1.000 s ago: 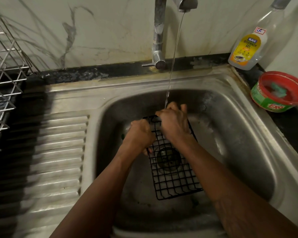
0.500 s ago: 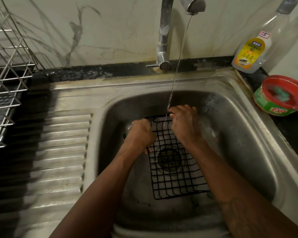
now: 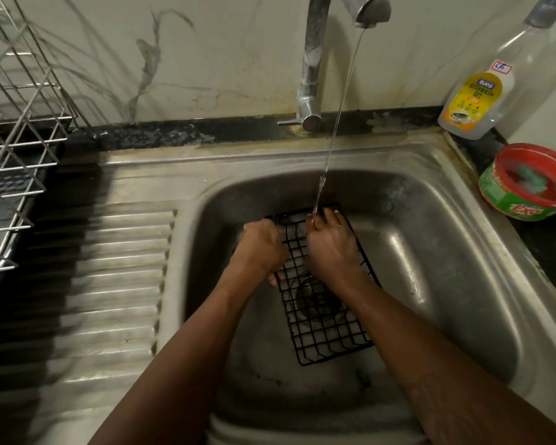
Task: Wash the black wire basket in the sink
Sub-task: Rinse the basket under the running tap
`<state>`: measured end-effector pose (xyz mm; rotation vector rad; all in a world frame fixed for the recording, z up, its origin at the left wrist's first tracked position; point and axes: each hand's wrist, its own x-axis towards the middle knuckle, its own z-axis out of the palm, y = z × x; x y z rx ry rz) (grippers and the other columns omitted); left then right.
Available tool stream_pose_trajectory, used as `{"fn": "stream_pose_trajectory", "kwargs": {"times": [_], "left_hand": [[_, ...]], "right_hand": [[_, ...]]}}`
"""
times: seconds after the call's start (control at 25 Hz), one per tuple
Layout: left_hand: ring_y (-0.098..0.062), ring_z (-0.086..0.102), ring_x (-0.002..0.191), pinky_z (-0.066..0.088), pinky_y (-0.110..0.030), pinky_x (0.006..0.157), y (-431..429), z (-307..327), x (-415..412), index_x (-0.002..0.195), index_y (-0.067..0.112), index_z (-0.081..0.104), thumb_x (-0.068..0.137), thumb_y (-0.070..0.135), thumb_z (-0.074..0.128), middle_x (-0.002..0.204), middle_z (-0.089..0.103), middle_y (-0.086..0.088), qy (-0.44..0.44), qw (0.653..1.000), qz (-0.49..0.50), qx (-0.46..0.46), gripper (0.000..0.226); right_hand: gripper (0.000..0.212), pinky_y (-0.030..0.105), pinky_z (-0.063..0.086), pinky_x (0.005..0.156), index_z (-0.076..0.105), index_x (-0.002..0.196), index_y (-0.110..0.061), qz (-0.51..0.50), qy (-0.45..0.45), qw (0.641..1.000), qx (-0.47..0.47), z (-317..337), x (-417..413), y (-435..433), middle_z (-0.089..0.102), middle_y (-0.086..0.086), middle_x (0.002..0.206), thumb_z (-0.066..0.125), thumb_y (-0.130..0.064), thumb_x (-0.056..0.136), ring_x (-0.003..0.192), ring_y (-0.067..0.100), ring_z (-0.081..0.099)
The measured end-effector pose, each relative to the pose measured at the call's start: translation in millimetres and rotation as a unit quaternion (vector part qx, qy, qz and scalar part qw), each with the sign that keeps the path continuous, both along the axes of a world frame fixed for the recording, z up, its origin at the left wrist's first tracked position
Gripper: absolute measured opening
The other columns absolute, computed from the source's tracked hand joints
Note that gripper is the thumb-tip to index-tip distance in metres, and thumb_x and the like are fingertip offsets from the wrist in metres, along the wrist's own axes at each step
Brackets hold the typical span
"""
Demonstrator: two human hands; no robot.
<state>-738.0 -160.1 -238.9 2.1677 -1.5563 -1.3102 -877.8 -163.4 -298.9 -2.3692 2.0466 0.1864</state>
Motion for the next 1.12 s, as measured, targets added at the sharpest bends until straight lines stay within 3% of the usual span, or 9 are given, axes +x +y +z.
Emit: {"fn": "stream_pose_trajectory", "kwargs": {"times": [0.16,0.24,0.4,0.64,0.76,0.84,0.92,1.04,1.12], "left_hand": [[-0.016,0.075,0.085,0.059,-0.024,0.073,9.1,9.0,-2.4,0.102,0.007,0.066,0.099,0.02,0.063,0.094,0.077,-0.003,0.037,0.999,0.002,0.017,0.014],[-0.016,0.068,0.063,0.056,-0.02,0.052,12.9,8.5,-3.7,0.092,0.005,0.065,0.096,0.014,0.065,0.084,0.069,-0.008,0.107,0.993,0.054,-0.009,0.01],[-0.012,0.07,0.051,0.045,-0.013,0.034,8.2,1.8,-5.0,0.073,0.009,0.052,0.099,0.011,0.059,0.066,0.069,-0.011,-0.023,0.999,-0.024,-0.022,0.027],[-0.022,0.076,0.06,0.06,-0.025,0.049,7.5,6.3,-8.6,0.083,0.005,0.06,0.096,0.011,0.064,0.074,0.075,-0.016,-0.022,0.997,-0.074,0.002,0.015],[-0.019,0.076,0.064,0.059,-0.02,0.053,6.3,8.9,-6.9,0.082,0.009,0.055,0.1,0.012,0.061,0.07,0.075,-0.013,-0.008,0.996,-0.088,0.011,0.019],[-0.023,0.077,0.064,0.063,-0.027,0.058,8.5,9.5,-5.9,0.079,0.011,0.054,0.1,0.009,0.06,0.065,0.073,-0.011,-0.003,0.995,-0.098,-0.005,0.022],[-0.022,0.076,0.06,0.063,-0.029,0.056,8.3,11.7,-6.5,0.078,0.011,0.055,0.101,0.008,0.056,0.064,0.074,-0.012,-0.001,0.995,-0.103,-0.005,0.023],[-0.013,0.07,0.045,0.053,-0.021,0.041,8.8,6.8,-6.8,0.077,0.011,0.056,0.101,0.005,0.054,0.063,0.073,-0.01,-0.009,0.993,-0.114,-0.004,0.024],[-0.017,0.071,0.048,0.057,-0.025,0.043,8.2,5.5,-4.6,0.074,0.011,0.055,0.096,0.005,0.058,0.067,0.07,-0.01,-0.023,0.995,-0.099,-0.025,0.023]], "right_hand": [[0.086,0.055,0.02,0.124,0.037,0.153,-0.008,-0.044,-0.02,0.995,0.089,5.7,23.9,1.7,0.037,0.017,0.159,0.07,-0.051,0.088,0.152,0.04,0.022],[0.064,0.053,0.023,0.123,0.054,0.138,-0.019,-0.061,-0.067,0.99,0.107,18.4,29.8,-0.6,0.061,0.01,0.137,0.073,-0.051,0.086,0.137,0.033,0.048],[0.04,0.039,0.051,0.081,0.061,0.117,-0.017,-0.099,-0.076,0.989,0.079,27.4,33.1,5.7,0.067,0.008,0.117,0.078,-0.035,0.086,0.11,0.025,0.063],[0.088,0.048,0.034,0.119,0.027,0.158,-0.015,-0.058,-0.053,0.991,0.105,-4.9,12.7,-4.4,0.025,0.011,0.166,0.073,-0.037,0.088,0.154,0.031,0.02],[0.065,0.041,0.047,0.106,0.049,0.143,-0.016,-0.094,-0.181,0.963,0.178,-3.2,17.7,-15.4,0.046,0.011,0.15,0.076,-0.031,0.086,0.138,0.032,0.046],[0.073,0.044,0.051,0.105,0.054,0.142,-0.016,-0.162,-0.414,0.862,0.243,-3.5,17.0,-20.4,0.051,0.008,0.146,0.078,-0.026,0.073,0.134,0.032,0.052],[0.077,0.043,0.052,0.103,0.061,0.131,-0.008,-0.237,-0.633,0.695,0.245,-16.1,12.7,-19.4,0.059,0.01,0.136,0.077,-0.02,0.056,0.126,0.03,0.058],[0.022,0.029,0.05,0.077,0.059,0.083,-0.001,-0.31,-0.816,0.439,0.215,10.1,18.3,-6.0,0.055,0.014,0.092,0.066,-0.004,0.062,0.082,0.024,0.056],[0.011,0.024,0.051,0.067,0.054,0.076,-0.006,-0.353,-0.877,0.274,0.175,18.2,14.1,-9.6,0.057,0.016,0.095,0.053,0.004,0.076,0.081,0.022,0.056]]}}
